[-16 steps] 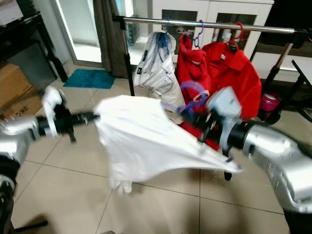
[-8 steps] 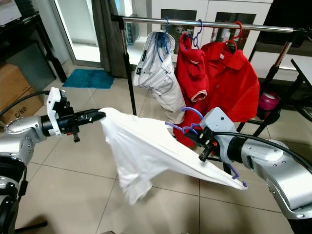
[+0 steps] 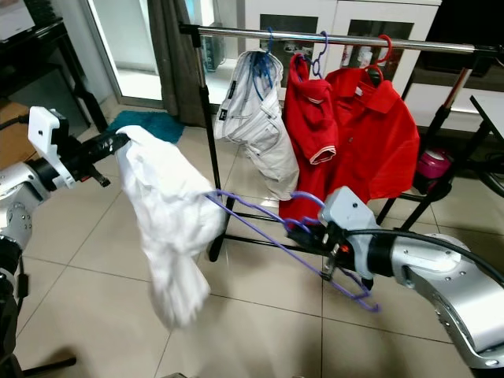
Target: Hang hanger
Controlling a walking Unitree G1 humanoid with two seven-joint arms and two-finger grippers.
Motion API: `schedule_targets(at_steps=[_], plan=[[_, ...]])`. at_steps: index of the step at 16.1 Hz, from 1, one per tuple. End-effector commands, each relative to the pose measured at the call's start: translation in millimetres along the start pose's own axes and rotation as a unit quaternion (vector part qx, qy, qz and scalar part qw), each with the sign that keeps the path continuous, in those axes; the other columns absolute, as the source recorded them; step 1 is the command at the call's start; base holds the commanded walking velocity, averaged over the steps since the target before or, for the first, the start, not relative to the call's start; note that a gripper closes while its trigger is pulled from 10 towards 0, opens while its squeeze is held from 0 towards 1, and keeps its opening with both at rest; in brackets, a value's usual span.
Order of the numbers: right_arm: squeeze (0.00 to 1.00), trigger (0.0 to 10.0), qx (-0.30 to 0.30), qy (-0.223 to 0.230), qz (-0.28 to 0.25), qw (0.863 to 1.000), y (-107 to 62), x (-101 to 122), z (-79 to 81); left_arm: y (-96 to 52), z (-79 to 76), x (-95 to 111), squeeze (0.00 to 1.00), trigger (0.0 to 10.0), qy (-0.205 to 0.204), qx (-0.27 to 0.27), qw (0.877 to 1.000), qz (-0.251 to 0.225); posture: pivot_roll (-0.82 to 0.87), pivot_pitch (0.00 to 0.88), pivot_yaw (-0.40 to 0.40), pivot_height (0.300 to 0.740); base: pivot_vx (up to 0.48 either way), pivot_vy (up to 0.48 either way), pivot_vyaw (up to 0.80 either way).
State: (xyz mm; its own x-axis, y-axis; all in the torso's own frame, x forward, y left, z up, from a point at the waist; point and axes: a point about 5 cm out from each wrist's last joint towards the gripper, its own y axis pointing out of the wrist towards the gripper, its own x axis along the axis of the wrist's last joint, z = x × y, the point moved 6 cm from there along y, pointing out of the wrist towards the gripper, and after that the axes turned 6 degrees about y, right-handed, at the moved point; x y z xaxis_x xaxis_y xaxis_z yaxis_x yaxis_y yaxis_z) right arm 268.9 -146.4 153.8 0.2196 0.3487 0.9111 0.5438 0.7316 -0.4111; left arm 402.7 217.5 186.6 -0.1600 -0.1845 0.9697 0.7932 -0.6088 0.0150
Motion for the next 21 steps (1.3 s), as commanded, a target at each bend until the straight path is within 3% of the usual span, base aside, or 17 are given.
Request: schedule_targets(at_steps=[1, 5, 8, 10, 12, 14, 16, 21], plan=[[0.0, 10.0, -0.012, -0.006, -0.026, 1.0, -5.7, 15, -6.3, 0.6, 0.4, -2, 0.0, 0.0, 0.017, -0.001, 1.0, 0.012, -0.26, 0.0, 0.071, 0.74, 0.0, 0.0, 0.0], [0.0, 10.0, -0.018, 0.001, -0.053, 0.998, -7.3, 25, -9.1, 2.8, -5.6, -9, 0.0, 0.0, 0.012, -0.006, 1.0, 0.016, -0.26, 0.0, 0.07, 0.74, 0.0, 0.0, 0.0], [0.0, 10.0, -0.025, 0.013, -0.083, 0.996, -8.0, 34, -11.6, 1.4, -0.9, -11, 0.0, 0.0, 0.01, 0.008, 1.0, 0.019, -0.26, 0.0, 0.07, 0.74, 0.0, 0.0, 0.0], [0.0, 10.0, -0.042, 0.013, -0.088, 0.995, -6.5, 33, -16.7, 3.4, 2.3, 2, 0.0, 0.0, -0.015, 0.012, 1.0, -0.021, -0.26, 0.0, 0.071, 0.74, 0.0, 0.0, 0.0], [0.0, 10.0, -0.063, 0.013, -0.092, 0.994, -1.6, 27, -21.9, 6.0, 0.9, 25, 0.0, 0.0, -0.021, -0.019, 0.997, -0.065, -0.24, 0.0, 0.071, 0.74, 0.0, 0.0, 0.0], [0.0, 10.0, -0.062, 0.023, -0.108, 0.992, 4.3, 25, -19.0, 8.2, 1.3, 40, 0.0, 0.0, -0.006, -0.046, 0.996, -0.073, -0.22, 0.0, 0.081, 0.74, 0.0, 0.0, 0.0], [0.0, 10.0, -0.055, 0.053, -0.167, 0.983, 13.1, 32, -9.3, 11.5, 4.7, 60, 0.0, 0.0, 0.013, -0.078, 0.994, -0.071, -0.2, 0.0, 0.105, 0.74, 0.0, 0.0, 0.0], [0.0, 10.0, -0.061, 0.091, -0.229, 0.967, 18.0, 28, 4.4, 18.0, 12.5, 93, 0.0, 0.0, 0.036, -0.088, 0.991, -0.094, -0.18, 0.0, 0.146, 0.74, 0.0, 0.0, 0.0]])
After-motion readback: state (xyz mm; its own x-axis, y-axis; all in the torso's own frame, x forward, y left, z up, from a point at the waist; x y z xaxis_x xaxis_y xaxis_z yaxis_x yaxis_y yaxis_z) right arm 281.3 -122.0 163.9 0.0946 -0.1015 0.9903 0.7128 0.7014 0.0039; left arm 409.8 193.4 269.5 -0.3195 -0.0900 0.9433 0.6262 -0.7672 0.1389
